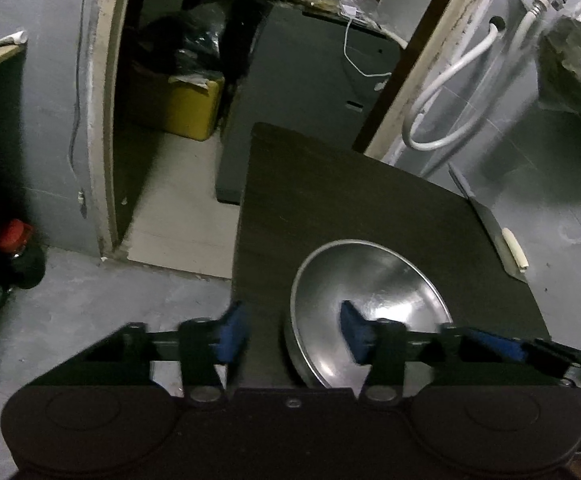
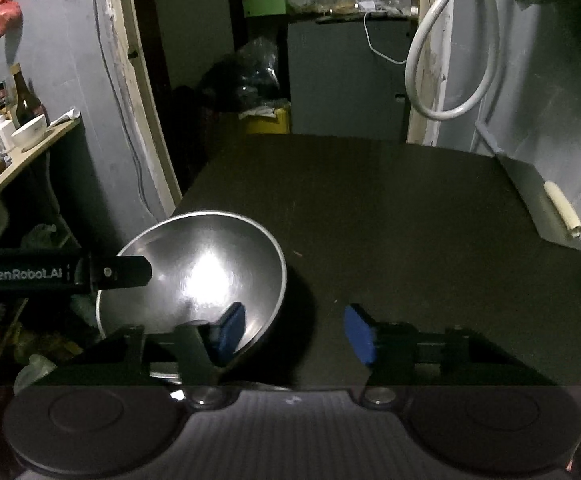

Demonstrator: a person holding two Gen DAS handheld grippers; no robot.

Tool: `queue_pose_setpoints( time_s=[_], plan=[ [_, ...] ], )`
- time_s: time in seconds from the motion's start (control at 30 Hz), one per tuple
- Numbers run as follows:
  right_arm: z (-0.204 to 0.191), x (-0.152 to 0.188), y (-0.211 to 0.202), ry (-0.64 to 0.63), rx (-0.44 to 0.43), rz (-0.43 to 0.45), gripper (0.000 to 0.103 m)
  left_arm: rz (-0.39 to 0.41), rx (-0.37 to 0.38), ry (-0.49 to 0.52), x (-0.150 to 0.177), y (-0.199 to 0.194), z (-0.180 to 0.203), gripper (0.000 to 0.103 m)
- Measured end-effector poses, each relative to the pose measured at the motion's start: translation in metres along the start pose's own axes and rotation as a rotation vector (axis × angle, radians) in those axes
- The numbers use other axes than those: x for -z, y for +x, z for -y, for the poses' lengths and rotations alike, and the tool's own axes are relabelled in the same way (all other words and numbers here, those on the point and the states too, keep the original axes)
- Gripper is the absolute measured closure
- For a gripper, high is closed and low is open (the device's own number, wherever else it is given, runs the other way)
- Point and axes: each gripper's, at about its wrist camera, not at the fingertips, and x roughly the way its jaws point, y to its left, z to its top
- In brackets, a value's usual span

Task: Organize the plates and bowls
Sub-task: 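Grasp the steel mixing bowl rim with both tools, then lift the mixing bowl with both tools and carry it beside the plate stack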

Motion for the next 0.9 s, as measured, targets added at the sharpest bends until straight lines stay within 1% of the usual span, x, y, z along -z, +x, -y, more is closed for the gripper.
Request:
queue_pose_setpoints(
  time_s=[0.03, 0.13, 0.17, 0.2, 0.23, 0.3, 0.33, 0.37, 0.5, 0.63, 0.8, 0.9],
  plan=[
    [0.0, 0.0, 0.0, 0.006, -0.009, -0.003, 0.052, -0.003, 0.003, -0.003, 0.0, 0.001, 0.0, 0.064],
    [0.001, -0.002, 0.002, 0.018, -0.03, -0.011, 0.062, -0.004, 0.011, -0.006, 0.0, 0.002, 0.0, 0.074],
    [0.0, -0.002, 0.002, 0.02, -0.035, -0.012, 0.066, -0.006, 0.012, -0.006, -0.001, 0.002, 0.0, 0.082],
    [0.0, -0.002, 0.002, 0.02, -0.038, -0.012, 0.067, -0.006, 0.013, -0.008, -0.002, 0.002, -0.001, 0.087],
    [-0.001, -0.002, 0.003, 0.02, -0.041, -0.012, 0.072, -0.006, 0.009, -0.011, -0.002, 0.001, -0.002, 0.088],
    [-0.003, -0.003, 0.002, 0.021, -0.044, -0.011, 0.076, -0.008, 0.009, -0.019, -0.002, 0.002, -0.003, 0.092],
    [-0.004, -0.003, 0.002, 0.021, -0.047, -0.01, 0.08, -0.008, 0.012, -0.025, -0.002, 0.002, -0.004, 0.093],
    [-0.004, -0.003, 0.002, 0.02, -0.047, -0.01, 0.081, -0.009, 0.014, -0.03, -0.002, 0.001, -0.004, 0.093],
    [-0.005, -0.004, -0.002, 0.035, -0.048, 0.007, 0.084, -0.004, 0.031, -0.068, 0.0, -0.004, -0.009, 0.093],
    [-0.005, -0.006, -0.014, 0.044, -0.05, 0.047, 0.087, 0.029, 0.05, -0.089, -0.001, -0.017, -0.009, 0.093],
    [0.001, -0.009, -0.042, 0.076, -0.057, 0.103, 0.088, 0.08, 0.084, -0.072, -0.003, -0.043, 0.003, 0.093],
    [0.007, -0.006, -0.064, 0.095, -0.054, 0.127, 0.088, 0.092, 0.119, -0.042, -0.003, -0.06, 0.015, 0.093]
  ],
)
